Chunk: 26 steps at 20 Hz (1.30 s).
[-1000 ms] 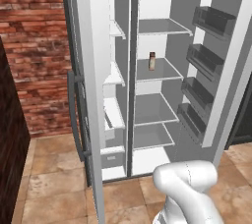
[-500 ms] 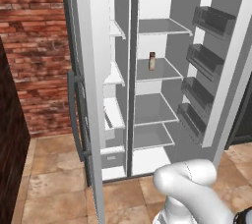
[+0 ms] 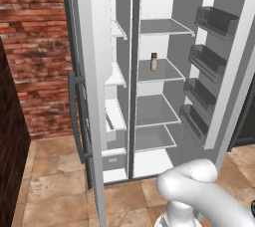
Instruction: There's a steak in the fridge that needs to be moved to the freezer for freezing. Pick up the steak from the fridge, place it on any shelf in the freezer, and close the fridge and freezer doors when done.
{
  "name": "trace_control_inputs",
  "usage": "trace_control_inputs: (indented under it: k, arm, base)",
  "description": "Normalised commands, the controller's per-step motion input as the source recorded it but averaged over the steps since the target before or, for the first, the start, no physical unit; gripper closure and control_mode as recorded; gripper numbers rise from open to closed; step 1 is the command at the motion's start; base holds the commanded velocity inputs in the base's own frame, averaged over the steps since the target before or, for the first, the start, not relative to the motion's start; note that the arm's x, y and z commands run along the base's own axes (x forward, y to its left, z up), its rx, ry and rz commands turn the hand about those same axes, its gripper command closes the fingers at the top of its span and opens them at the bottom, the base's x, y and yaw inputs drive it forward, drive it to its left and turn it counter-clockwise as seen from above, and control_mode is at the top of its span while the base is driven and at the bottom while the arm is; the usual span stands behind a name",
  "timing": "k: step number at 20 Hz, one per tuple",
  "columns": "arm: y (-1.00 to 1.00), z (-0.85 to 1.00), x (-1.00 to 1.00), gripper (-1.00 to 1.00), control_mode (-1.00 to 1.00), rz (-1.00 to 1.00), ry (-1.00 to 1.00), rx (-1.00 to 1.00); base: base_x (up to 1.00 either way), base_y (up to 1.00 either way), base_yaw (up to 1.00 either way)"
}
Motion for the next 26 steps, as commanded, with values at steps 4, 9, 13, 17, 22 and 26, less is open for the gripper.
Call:
trace_control_inputs:
  k: [4,9,13,17,22,26]
  arm:
    - [-0.05,-0.02,0.32,-1.00,-1.00,0.12,0.00,0.03]
    - [-0.23,-0.25,0.29,-1.00,-1.00,0.19,-0.01,0.07]
    - [-0.18,-0.24,0.33,-1.00,-1.00,0.20,0.00,0.07]
    - [-0.16,-0.20,0.31,-1.00,-1.00,0.17,0.00,0.09]
    - [-0.20,-0.36,0.18,-1.00,-1.00,0.08,-0.02,0.11]
    - [0.00,-0.60,0.16,-1.00,-1.00,0.00,-0.12,0.11]
  base:
    - [0.00,0.00,0.00]
    - [0.00,0.00,0.00]
    - [0.00,0.00,0.00]
    - [0.00,0.00,0.00]
    - [0.00,0.00,0.00]
    - [0.00,0.00,0.00]
